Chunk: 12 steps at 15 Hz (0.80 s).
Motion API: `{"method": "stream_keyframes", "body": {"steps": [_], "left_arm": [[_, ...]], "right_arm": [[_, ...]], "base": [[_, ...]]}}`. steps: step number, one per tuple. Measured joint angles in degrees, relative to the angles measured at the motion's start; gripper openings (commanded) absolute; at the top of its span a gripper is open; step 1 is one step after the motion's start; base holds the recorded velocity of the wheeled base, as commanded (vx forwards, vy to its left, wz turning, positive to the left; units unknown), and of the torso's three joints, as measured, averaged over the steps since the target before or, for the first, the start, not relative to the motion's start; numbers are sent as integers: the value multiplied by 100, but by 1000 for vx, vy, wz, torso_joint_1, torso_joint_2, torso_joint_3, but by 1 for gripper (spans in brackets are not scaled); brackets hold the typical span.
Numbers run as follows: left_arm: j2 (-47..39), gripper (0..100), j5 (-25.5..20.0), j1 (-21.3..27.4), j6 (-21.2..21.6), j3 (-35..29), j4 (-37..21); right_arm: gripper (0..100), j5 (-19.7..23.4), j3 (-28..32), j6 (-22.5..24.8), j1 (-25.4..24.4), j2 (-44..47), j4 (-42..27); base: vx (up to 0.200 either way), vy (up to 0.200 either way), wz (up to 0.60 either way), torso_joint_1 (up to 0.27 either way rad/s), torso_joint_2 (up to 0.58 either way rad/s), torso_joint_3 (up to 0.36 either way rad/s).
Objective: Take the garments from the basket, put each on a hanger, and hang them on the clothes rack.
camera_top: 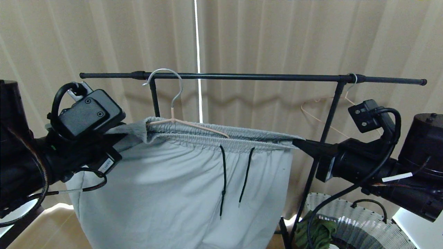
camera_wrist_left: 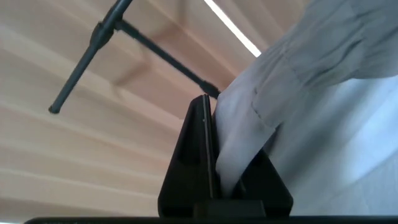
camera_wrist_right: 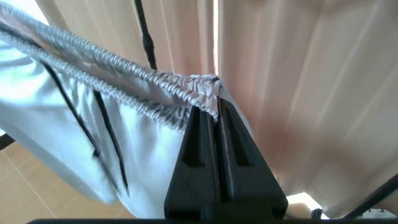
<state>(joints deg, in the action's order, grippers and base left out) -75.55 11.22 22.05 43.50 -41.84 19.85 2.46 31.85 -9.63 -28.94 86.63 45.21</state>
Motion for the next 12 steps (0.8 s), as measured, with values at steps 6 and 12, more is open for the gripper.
{"method": "stream_keyframes", "body": {"steps": [6, 12], "left_arm": [[-9, 0, 255, 156, -608, 61, 104], [-160, 0, 550, 634, -1415, 63, 117]], "right_arm": [[0, 596, 375, 662, -592, -317, -1398], [100, 572, 361, 873, -1182, -416, -1453]], "base": [[0, 0, 0, 0, 0, 0], [0, 0, 0, 0, 0, 0]]}}
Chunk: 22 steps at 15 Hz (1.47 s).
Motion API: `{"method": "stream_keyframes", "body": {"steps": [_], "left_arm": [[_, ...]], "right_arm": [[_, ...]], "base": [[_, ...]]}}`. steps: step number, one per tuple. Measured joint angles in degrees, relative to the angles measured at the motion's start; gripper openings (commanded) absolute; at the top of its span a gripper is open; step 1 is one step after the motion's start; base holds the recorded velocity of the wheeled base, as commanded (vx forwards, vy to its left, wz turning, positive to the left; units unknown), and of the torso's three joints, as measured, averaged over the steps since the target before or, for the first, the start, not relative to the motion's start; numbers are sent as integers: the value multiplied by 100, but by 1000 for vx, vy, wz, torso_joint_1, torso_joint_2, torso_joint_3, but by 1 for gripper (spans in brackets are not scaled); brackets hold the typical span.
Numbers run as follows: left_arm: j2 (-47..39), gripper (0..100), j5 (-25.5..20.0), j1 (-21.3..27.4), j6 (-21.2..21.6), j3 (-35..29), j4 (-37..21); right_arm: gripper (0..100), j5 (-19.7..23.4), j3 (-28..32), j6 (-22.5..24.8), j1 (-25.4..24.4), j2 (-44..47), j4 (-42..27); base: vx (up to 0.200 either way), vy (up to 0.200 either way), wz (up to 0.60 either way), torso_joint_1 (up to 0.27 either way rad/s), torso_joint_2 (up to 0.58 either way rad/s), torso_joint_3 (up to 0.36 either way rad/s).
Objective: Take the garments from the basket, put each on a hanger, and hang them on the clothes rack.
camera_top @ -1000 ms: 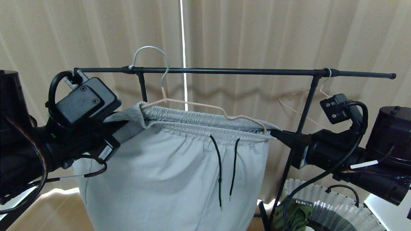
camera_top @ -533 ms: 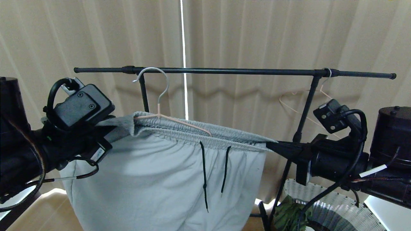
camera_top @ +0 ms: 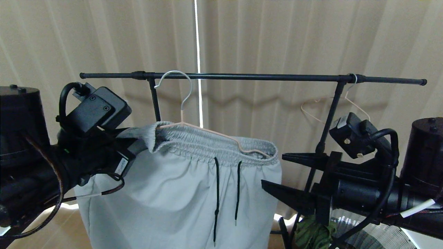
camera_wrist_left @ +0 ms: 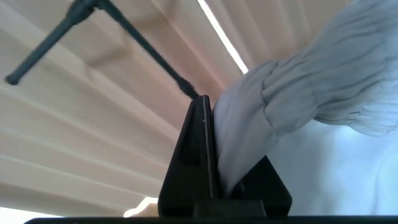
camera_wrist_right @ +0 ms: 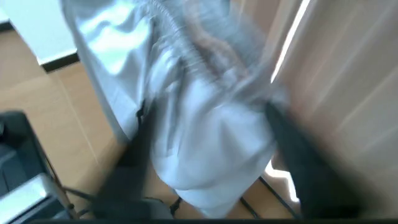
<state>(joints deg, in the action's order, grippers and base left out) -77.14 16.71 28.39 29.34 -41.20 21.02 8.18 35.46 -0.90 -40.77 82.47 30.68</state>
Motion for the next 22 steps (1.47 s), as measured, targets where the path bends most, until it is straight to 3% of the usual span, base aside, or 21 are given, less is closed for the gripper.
{"method": "stream_keyframes", "body": {"steps": [5, 9, 13, 22], "left_arm": [[-78, 0, -27, 208, -534, 48, 6], [-124, 0, -35, 429, -569, 141, 13], [-157, 0, -32, 567, -586, 152, 279], [-127, 0, -33, 961, -586, 166, 288]], "right_arm": [[100, -24, 235, 1150, 61, 16, -4], [100, -373, 970, 1853, 61, 276, -9], [100, -463, 1309, 1964, 26, 653, 29], [100, -644, 1357, 1994, -52, 970, 84]], "base": [[0, 0, 0, 0, 0, 0], [0, 0, 0, 0, 0, 0], [0, 0, 0, 0, 0, 0], [0, 0, 0, 0, 0, 0]]}}
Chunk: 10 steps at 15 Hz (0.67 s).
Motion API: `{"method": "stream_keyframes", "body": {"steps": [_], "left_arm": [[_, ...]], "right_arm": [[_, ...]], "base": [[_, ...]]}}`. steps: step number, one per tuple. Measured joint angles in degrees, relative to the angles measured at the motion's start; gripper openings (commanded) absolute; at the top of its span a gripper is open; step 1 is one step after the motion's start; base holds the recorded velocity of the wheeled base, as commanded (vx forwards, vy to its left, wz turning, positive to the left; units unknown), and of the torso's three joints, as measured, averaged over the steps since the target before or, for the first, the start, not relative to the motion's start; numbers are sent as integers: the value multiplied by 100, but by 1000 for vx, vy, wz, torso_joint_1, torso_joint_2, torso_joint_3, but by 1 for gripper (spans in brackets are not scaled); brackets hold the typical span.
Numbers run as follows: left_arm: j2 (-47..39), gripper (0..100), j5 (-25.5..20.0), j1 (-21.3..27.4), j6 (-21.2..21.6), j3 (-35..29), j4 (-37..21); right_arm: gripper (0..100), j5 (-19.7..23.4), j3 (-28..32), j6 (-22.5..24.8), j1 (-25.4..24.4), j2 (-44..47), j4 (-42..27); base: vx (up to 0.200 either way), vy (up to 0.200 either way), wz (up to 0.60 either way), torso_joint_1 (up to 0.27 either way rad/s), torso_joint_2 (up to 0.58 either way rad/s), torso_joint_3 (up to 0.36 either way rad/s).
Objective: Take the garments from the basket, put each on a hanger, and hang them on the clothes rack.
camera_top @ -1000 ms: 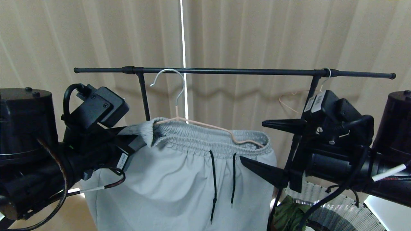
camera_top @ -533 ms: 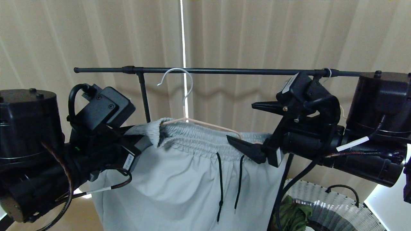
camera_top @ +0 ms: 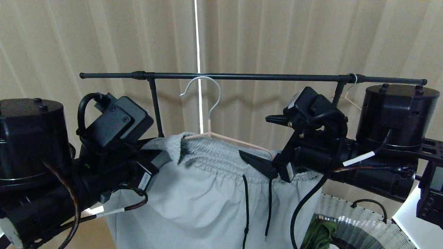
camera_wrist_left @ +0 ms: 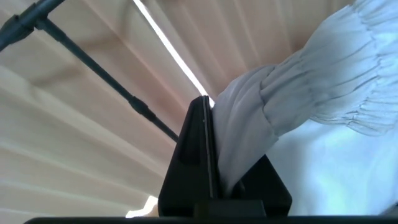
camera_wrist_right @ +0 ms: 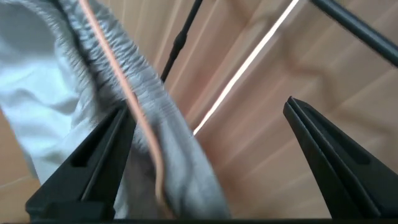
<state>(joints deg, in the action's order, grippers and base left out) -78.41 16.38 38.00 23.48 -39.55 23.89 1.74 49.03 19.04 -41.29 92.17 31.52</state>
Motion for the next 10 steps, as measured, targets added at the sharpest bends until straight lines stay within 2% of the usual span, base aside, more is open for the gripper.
{"method": "stream_keyframes", "body": {"steps": [2, 3, 10], "left_arm": [[27, 0, 0, 45, 2, 7, 0], [30, 0, 1, 45, -5, 16, -2], [40, 0, 0, 52, -13, 27, 5]], "right_arm": [[100, 0, -48, 2, 0, 18, 0], [0, 0, -63, 2, 0, 16, 0], [0, 2, -127, 2, 0, 2, -9]], "base": [[0, 0, 0, 0, 0, 0], [0, 0, 0, 0, 0, 0], [0, 0, 0, 0, 0, 0]]}}
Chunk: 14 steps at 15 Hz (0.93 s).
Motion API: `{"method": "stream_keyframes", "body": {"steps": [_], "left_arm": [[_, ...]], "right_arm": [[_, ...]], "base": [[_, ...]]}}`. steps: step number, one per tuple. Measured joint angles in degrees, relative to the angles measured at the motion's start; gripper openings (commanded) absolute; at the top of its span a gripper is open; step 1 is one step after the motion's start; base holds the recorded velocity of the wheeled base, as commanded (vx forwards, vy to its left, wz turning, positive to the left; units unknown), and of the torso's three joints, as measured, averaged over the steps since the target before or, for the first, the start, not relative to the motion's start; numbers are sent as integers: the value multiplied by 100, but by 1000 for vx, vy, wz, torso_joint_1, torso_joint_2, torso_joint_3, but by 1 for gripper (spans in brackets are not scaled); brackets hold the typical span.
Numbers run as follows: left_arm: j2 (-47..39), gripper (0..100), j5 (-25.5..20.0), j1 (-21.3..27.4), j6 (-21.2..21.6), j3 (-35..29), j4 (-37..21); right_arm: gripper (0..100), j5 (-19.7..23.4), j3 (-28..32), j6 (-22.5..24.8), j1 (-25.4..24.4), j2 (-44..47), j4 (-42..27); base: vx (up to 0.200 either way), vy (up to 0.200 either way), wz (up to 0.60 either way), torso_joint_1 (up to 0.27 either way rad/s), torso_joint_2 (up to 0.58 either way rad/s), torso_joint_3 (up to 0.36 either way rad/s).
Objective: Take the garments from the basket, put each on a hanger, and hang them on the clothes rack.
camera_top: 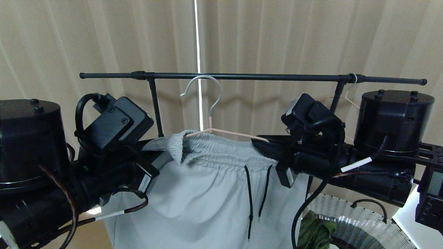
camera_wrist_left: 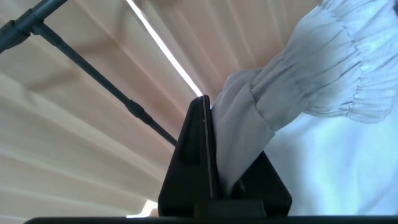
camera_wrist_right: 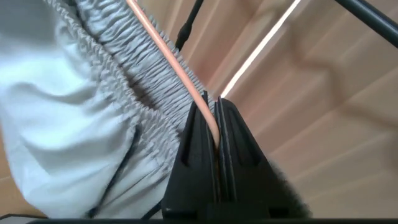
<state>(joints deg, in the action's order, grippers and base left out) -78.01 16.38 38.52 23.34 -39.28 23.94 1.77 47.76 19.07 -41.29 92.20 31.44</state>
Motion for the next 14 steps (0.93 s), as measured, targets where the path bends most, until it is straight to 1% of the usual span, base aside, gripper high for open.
{"method": "stream_keyframes", "body": {"steps": [5, 7, 8, 10, 12, 14], "left_arm": [[34, 0, -66, 4, 5, 48, 0], [127, 0, -254, 12, 22, 157, -2], [174, 100, -358, 12, 20, 201, 0], [235, 100, -423, 9, 18, 223, 0], [276, 100, -445, 4, 7, 251, 6], [371, 100, -530, 6, -2, 350, 4]], "right_arm": [[0, -2, -6, -2, 2, -2, 9], [0, 0, -11, -2, 0, -28, 4], [0, -2, -13, -5, 0, -50, 6], [0, -33, -35, -5, 6, -91, 0], [0, -156, -102, -7, 17, -168, 4], [0, -212, -236, -7, 155, -301, 1]], "base": [[0, 0, 0, 0, 0, 0], [0, 0, 0, 0, 0, 0], [0, 0, 0, 0, 0, 0], [0, 0, 0, 0, 0, 0], [0, 0, 0, 0, 0, 0], [0, 0, 0, 0, 0, 0]]}}
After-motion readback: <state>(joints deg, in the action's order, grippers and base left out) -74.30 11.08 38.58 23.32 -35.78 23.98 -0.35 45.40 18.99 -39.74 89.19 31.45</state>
